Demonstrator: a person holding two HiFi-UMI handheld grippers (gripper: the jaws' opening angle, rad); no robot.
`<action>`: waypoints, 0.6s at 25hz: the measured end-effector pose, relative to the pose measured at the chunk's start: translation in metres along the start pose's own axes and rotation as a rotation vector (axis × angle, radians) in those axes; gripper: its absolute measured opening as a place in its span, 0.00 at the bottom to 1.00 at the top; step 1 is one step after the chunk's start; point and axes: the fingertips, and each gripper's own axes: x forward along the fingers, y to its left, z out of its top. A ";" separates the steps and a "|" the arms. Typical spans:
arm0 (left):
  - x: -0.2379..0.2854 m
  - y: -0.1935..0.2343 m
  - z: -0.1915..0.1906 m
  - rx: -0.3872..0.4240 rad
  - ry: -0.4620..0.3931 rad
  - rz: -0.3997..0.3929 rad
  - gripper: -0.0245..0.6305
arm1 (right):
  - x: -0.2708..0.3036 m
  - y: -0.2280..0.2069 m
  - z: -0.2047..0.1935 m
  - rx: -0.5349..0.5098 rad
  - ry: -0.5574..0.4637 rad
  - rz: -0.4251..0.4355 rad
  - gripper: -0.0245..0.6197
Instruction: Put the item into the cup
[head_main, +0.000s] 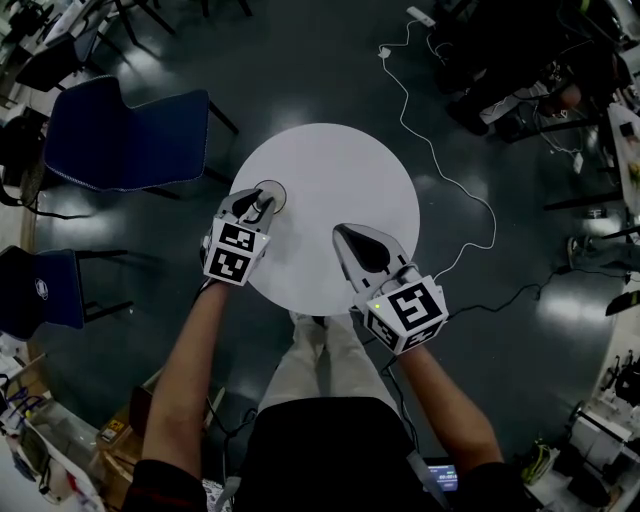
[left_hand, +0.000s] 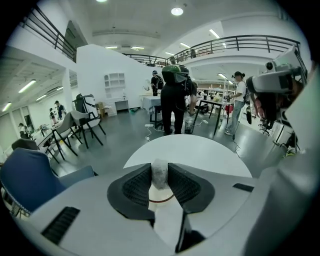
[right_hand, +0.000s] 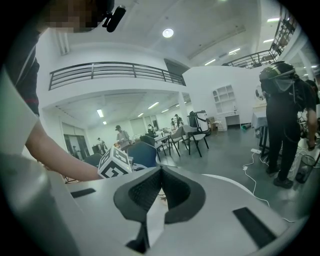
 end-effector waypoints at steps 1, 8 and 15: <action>0.000 0.000 -0.001 -0.009 -0.001 -0.001 0.21 | 0.000 0.000 -0.001 0.001 0.002 0.001 0.06; 0.004 -0.002 0.000 -0.019 -0.006 -0.011 0.27 | 0.001 -0.005 -0.001 0.005 0.001 -0.006 0.06; -0.017 0.000 0.009 -0.073 -0.021 -0.003 0.16 | 0.000 -0.004 0.015 -0.011 -0.010 -0.008 0.06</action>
